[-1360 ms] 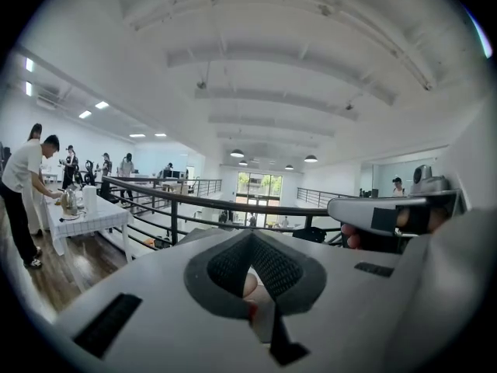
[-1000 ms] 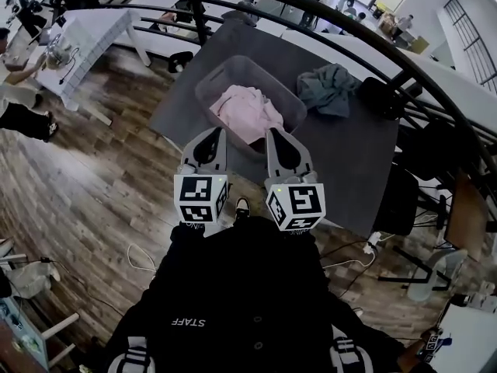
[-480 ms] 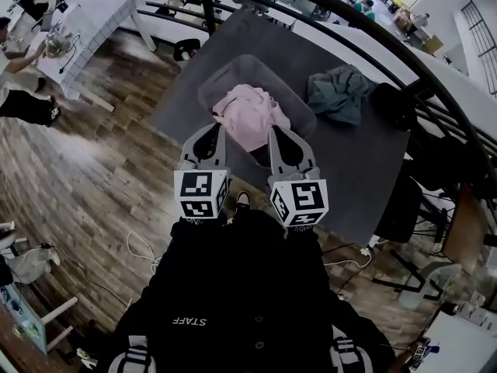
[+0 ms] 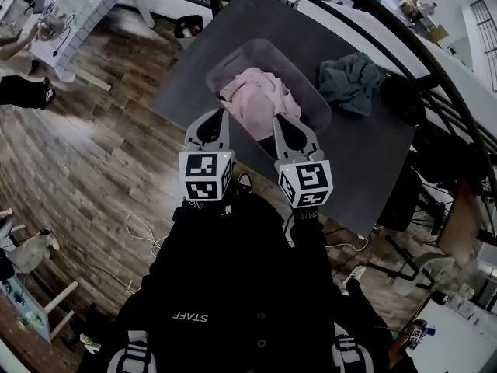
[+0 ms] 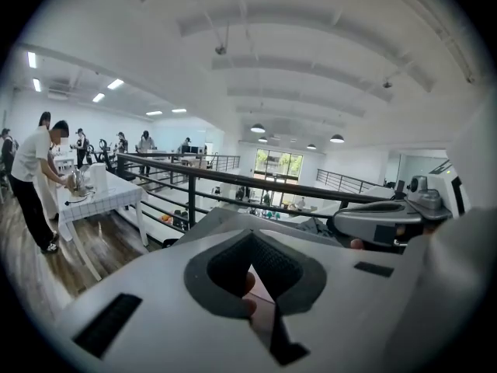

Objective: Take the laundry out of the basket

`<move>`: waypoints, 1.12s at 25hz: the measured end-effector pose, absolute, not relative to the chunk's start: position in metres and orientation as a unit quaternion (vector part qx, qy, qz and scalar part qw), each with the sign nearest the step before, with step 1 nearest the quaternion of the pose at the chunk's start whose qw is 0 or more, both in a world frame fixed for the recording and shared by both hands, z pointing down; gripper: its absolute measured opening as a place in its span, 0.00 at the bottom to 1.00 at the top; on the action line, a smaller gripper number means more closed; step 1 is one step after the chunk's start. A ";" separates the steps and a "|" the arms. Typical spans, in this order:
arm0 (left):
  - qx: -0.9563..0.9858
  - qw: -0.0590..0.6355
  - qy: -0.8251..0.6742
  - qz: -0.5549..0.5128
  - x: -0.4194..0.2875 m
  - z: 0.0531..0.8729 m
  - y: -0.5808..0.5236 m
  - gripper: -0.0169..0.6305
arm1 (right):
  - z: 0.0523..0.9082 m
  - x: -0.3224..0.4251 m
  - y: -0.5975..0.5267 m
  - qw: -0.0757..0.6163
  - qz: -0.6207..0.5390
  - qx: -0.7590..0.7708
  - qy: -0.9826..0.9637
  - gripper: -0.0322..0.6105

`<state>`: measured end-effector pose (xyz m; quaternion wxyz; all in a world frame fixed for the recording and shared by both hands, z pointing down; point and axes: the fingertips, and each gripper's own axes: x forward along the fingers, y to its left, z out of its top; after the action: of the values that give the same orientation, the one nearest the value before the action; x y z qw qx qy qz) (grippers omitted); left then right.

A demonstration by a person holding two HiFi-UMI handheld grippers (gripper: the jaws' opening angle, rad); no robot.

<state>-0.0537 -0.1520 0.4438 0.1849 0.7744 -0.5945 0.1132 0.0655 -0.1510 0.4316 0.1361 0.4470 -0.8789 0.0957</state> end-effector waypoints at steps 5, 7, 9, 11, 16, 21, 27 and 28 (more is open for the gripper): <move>0.773 0.207 -0.586 0.130 -0.061 0.471 -0.168 0.03 | 0.465 0.068 -0.171 0.169 0.124 0.451 -0.867 0.07; 0.772 0.216 -0.583 0.137 -0.063 0.480 -0.174 0.03 | 0.478 0.069 -0.180 0.186 0.134 0.454 -0.861 0.07; 0.770 0.225 -0.580 0.143 -0.065 0.490 -0.179 0.03 | 0.493 0.069 -0.189 0.209 0.140 0.455 -0.854 0.07; 0.769 0.231 -0.577 0.147 -0.067 0.498 -0.185 0.03 | 0.508 0.068 -0.199 0.229 0.148 0.454 -0.848 0.08; 0.768 0.247 -0.569 0.158 -0.069 0.512 -0.198 0.03 | 0.537 0.062 -0.220 0.264 0.165 0.437 -0.844 0.39; 0.766 0.265 -0.561 0.168 -0.070 0.531 -0.211 0.03 | 0.567 0.060 -0.239 0.294 0.180 0.424 -0.837 0.53; 0.761 0.282 -0.559 0.174 -0.072 0.546 -0.222 0.03 | 0.592 0.053 -0.246 0.313 0.208 0.405 -0.833 0.58; 0.760 0.283 -0.558 0.174 -0.071 0.547 -0.225 0.03 | 0.598 0.053 -0.247 0.319 0.213 0.403 -0.831 0.59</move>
<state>-0.0714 -0.2246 0.5474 0.2832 0.7602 -0.5582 0.1743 0.0532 -0.2467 0.5976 0.3192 0.4027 -0.8311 0.2126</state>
